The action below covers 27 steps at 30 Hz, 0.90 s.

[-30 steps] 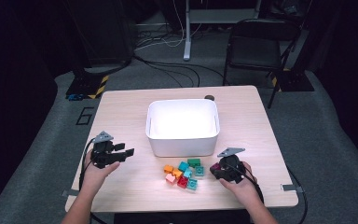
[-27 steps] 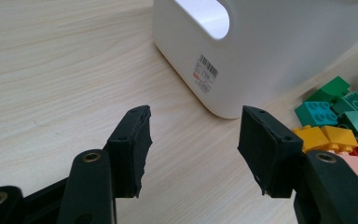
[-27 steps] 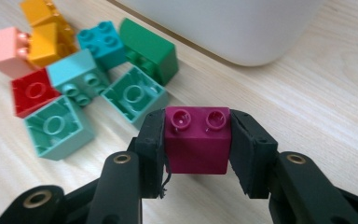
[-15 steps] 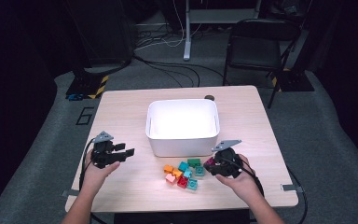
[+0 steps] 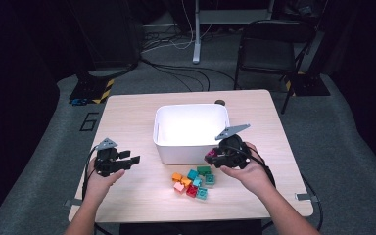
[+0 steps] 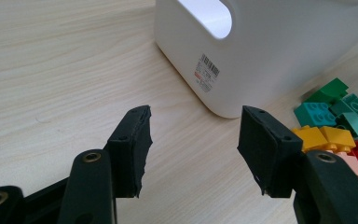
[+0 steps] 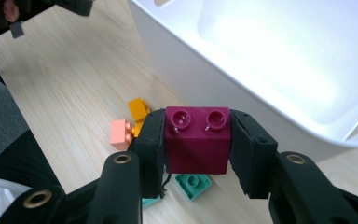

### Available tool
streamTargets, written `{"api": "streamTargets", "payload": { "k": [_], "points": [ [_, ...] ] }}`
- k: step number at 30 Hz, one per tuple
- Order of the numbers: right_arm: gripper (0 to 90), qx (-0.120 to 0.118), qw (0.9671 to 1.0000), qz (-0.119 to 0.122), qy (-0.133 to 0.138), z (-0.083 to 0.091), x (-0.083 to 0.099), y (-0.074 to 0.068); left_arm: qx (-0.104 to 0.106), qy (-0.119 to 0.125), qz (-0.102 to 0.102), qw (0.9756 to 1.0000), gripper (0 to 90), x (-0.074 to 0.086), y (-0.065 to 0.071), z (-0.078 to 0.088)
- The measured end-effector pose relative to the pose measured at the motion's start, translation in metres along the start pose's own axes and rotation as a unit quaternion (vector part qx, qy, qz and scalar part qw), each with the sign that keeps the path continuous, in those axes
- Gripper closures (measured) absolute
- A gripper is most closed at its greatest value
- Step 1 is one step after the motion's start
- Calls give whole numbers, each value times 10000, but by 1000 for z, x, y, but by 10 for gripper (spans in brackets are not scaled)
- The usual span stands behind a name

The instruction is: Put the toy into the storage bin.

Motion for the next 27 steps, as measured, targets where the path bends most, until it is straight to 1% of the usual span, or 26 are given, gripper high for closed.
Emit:
{"api": "streamTargets", "payload": {
  "k": [4, 9, 14, 17, 20, 22, 24, 27],
  "points": [
    [582, -57, 9999, 61, 124, 3, -16, 0, 3, -7, 2, 10000, 433, 0, 0, 0],
    [583, -24, 9998, 91, 181, 4, -34, 3, 1, 2, 10, 10000, 434, 0, -1, 0],
    [582, 34, 9996, 77, 263, 2, -55, 10, 5, 15, 41, 10000, 434, 0, -1, 1],
    [582, 103, 9994, 125, 294, 0, -65, 16, -1, 27, 45, 10000, 434, 0, -2, 1],
    [583, 132, 9993, 78, 339, -5, -76, 24, 12, 67, 59, 10000, 434, 0, -3, 1],
    [583, 155, 9992, 55, 368, -9, -81, 29, -9, 65, 64, 10000, 434, 0, -3, 1],
    [582, 160, 9991, 28, 383, -14, -86, 34, 12, 38, 76, 10000, 434, 0, -4, 1],
    [582, 186, 9987, 76, 468, -25, -92, 42, 18, 29, 81, 10000, 434, 1, -4, 1]
  ]
}}
Point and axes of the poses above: each handheld gripper's, and its own axes: z roughly backward along the jaws, x roughly out of its underside, y roughly to its right, the point moved 1 cm from there along -z, roughly forward along the jaws, and after that the axes turned 4 degrees about z, right-handed, at the moved point
